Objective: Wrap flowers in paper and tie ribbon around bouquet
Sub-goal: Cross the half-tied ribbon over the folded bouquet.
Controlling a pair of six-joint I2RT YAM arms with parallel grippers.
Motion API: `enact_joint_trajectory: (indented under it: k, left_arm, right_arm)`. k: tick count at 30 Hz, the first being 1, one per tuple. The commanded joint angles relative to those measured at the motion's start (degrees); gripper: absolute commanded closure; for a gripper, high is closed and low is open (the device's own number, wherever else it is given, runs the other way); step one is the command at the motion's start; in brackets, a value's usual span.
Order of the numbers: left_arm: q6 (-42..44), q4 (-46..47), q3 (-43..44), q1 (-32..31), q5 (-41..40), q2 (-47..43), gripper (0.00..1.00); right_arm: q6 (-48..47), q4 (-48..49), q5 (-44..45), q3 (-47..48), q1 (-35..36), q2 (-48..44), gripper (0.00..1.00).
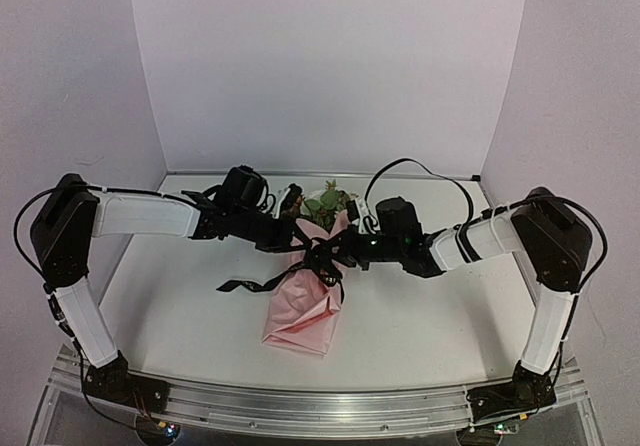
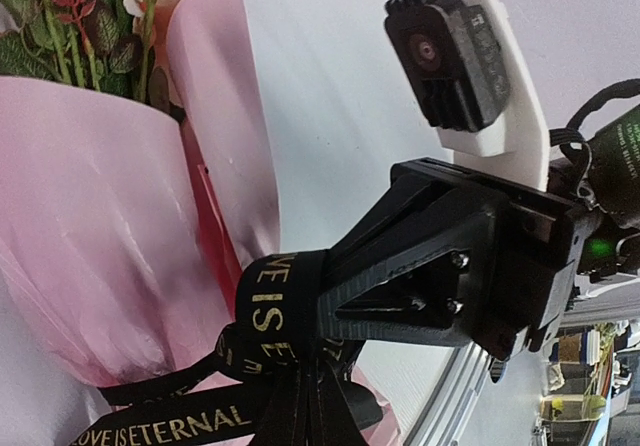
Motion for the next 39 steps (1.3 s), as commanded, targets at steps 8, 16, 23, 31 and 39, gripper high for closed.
enact_joint_trajectory:
  k: [8,16,23,31,39]
  left_arm:
    - [5.93,-1.46,6.4,-1.49,0.92,0.12,1.0]
    - [6.9,-2.25,5.03,-2.18,1.22,0.53,1.0]
    - [6.95,-3.14,5.38,-2.21,-0.11,2.3,1.0]
    - [7.5,-4.27,6.96,-2.3,1.07,5.23,1.0]
    - [8.28,-4.57,7.43,-2.28,0.73,5.21,0.93]
  right_arm:
    - [-1.82,0.18,2.83,1.93,-0.06,1.97,0.99]
    - [-1.91,0.86,5.06,1.7,-0.07,2.57,0.99]
    - [-0.61,2.98,5.65,2.19,-0.07,3.79,0.99]
    - [1.67,10.61,8.22,1.55,-0.15,6.55,0.98]
    - [-0.99,13.12,10.47,0.46,-0.16,6.54,1.0]
